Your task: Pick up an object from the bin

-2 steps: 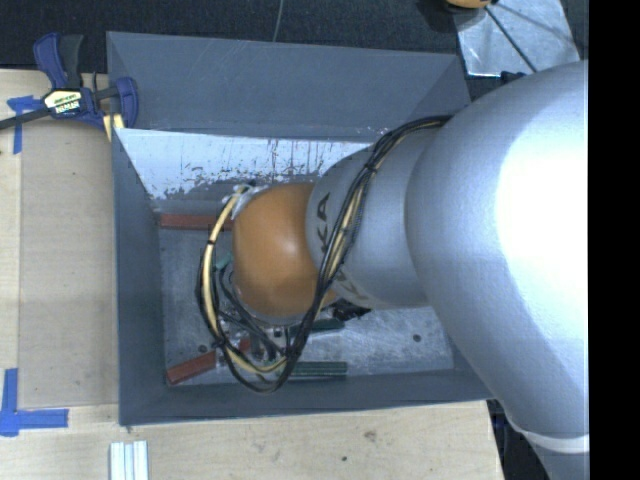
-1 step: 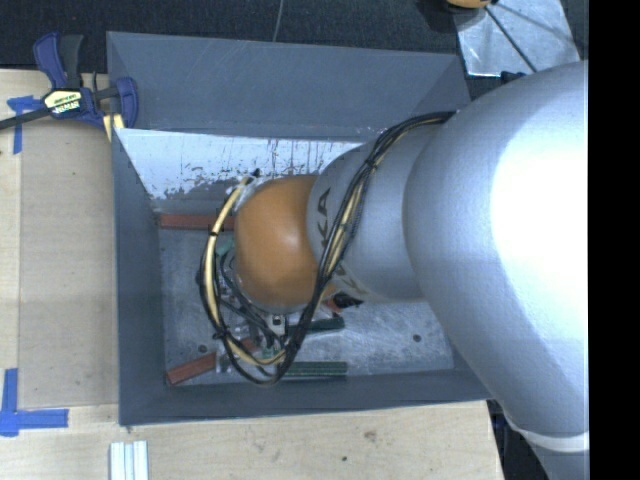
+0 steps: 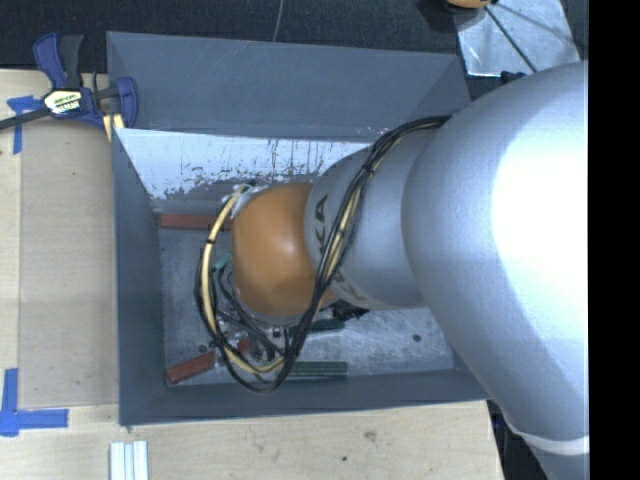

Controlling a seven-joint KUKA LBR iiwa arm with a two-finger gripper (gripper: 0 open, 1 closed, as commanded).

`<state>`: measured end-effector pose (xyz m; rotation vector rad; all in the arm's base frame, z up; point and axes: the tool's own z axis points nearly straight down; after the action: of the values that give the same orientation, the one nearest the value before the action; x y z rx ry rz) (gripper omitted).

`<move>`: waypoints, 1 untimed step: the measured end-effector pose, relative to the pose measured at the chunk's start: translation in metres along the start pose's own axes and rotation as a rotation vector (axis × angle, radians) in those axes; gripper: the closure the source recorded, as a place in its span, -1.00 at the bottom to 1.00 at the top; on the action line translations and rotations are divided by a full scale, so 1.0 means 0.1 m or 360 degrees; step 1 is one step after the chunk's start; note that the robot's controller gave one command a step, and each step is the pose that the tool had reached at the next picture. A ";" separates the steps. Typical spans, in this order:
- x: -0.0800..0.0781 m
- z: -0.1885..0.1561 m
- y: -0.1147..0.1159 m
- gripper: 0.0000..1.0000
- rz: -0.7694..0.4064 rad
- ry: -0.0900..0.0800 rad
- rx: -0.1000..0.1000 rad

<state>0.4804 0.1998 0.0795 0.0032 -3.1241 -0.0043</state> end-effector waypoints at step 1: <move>-0.13 -0.01 -0.02 -1.00 0.0016 -0.0087 -0.0016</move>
Offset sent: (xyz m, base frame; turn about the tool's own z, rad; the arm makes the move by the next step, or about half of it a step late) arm 0.0000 0.0000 0.0000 0.0000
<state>0.4935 0.1974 0.0804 -0.0125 -3.1787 -0.0200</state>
